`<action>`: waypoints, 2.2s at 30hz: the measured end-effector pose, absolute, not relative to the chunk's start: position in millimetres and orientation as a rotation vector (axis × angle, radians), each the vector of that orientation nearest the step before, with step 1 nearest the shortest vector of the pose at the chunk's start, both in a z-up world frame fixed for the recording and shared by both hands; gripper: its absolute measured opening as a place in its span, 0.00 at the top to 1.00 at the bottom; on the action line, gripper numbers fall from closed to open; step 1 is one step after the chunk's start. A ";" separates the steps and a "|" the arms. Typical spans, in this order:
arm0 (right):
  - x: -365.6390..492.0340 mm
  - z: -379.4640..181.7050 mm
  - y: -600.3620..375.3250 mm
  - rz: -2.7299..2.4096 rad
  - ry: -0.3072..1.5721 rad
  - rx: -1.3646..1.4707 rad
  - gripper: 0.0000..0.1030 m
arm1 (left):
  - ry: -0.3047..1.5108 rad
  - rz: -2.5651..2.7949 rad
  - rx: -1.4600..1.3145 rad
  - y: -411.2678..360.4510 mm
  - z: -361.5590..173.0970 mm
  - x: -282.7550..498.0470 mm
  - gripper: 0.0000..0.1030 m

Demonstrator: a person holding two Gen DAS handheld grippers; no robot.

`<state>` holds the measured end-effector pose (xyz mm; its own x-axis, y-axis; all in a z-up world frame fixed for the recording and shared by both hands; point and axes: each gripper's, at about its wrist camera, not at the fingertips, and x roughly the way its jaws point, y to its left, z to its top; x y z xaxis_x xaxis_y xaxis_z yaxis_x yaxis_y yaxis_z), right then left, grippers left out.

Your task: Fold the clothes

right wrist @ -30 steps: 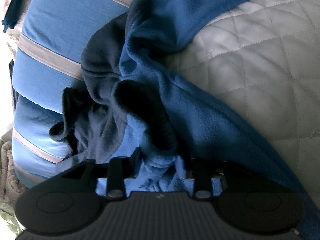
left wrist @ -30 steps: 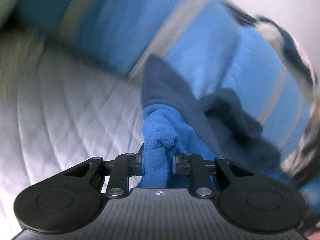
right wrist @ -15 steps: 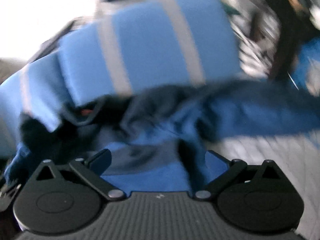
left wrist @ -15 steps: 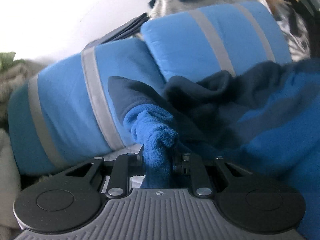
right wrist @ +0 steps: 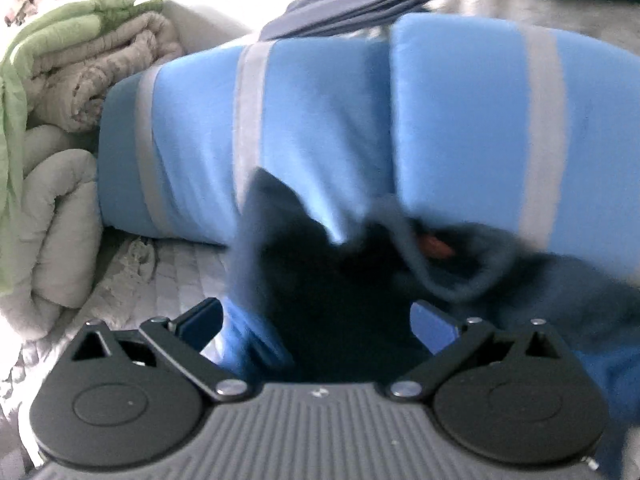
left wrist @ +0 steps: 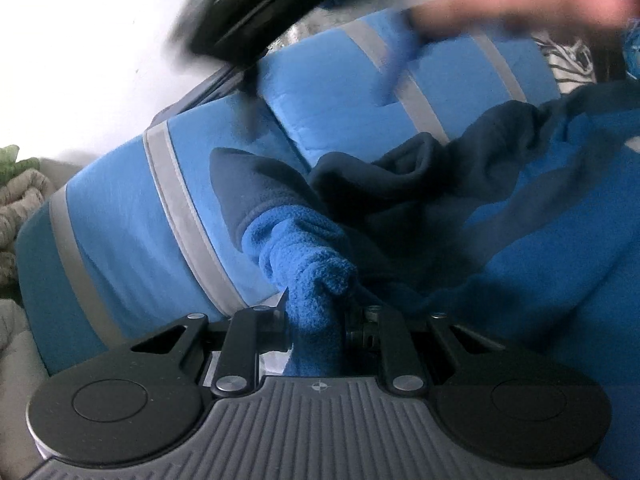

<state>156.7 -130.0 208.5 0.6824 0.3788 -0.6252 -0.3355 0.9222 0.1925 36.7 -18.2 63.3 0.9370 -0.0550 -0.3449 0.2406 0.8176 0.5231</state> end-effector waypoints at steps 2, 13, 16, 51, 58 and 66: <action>177.2 207.9 -105.2 0.410 0.734 0.023 0.00 | 0.324 -0.164 0.593 -16.4 63.7 36.2 0.80; 233.2 193.0 -63.5 0.369 0.842 0.080 0.01 | 0.306 -0.166 0.612 -18.0 61.3 30.0 0.80; 238.2 189.9 -57.6 0.382 0.858 0.060 0.06 | 0.302 -0.162 0.633 -20.7 60.6 28.5 0.80; 235.8 182.5 -58.4 0.350 0.901 0.013 0.81 | 0.280 -0.049 0.681 -23.0 63.6 27.2 0.62; 238.1 179.2 -56.3 0.352 0.909 0.014 0.82 | 0.327 -0.060 0.664 -17.6 66.3 33.3 0.66; 240.0 174.1 -62.0 0.355 0.923 0.043 0.82 | 0.385 -0.063 0.624 -14.7 65.3 42.0 0.66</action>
